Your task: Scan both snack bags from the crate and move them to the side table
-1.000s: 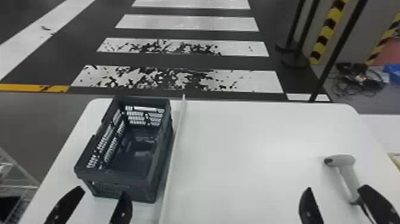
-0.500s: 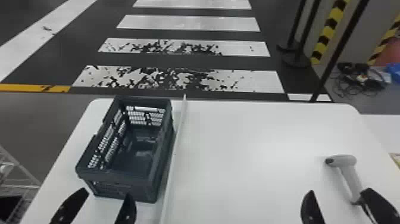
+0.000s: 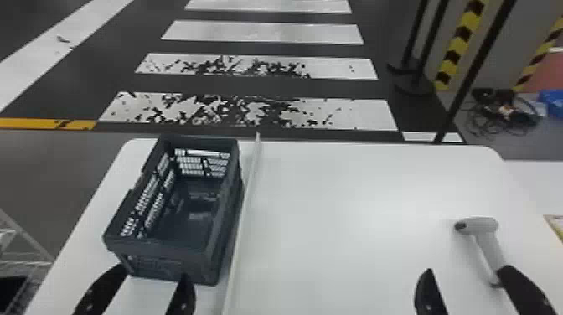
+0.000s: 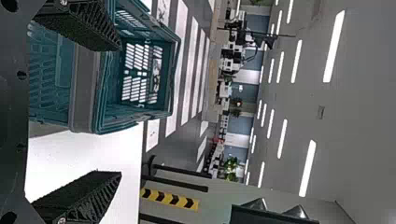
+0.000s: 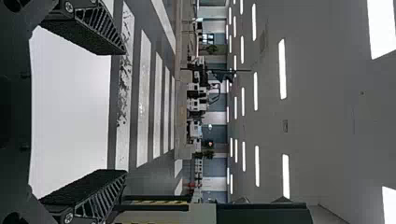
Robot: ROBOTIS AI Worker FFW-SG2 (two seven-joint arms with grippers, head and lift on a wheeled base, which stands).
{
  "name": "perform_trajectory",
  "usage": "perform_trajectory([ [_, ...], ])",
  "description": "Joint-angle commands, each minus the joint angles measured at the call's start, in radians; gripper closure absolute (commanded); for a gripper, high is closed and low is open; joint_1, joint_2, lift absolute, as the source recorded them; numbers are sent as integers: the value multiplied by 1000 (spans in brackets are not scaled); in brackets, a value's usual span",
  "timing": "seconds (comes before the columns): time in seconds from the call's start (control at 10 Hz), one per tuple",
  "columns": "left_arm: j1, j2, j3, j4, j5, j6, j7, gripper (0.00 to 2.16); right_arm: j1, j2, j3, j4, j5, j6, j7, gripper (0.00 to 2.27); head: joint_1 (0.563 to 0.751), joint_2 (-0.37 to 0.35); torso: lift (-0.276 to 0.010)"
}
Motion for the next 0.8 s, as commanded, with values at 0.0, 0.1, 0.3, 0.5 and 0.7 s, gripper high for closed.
perform_trajectory([
  [0.0, 0, 0, -1, 0, 1, 0, 1, 39, 0, 0, 0, 20, -3, -60, 7, 87, 695, 4, -95],
  [0.1, 0, 0, 0, 0, 0, 0, 1, 39, -2, 0, 5, 37, -8, -99, 20, 87, 695, 3, -95],
  [0.3, 0, 0, -1, 0, 0, 0, -1, 39, -3, 2, 9, 41, -34, -103, 18, 87, 695, 8, -95],
  [0.5, -4, 0, -3, -3, 0, 0, -2, 39, 0, 3, 8, 41, -48, -118, 17, 83, 695, -1, -95],
  [0.7, -4, 3, -3, -5, 0, 0, -5, 39, 2, 3, 8, 41, -51, -121, 17, 83, 695, -9, -95],
])
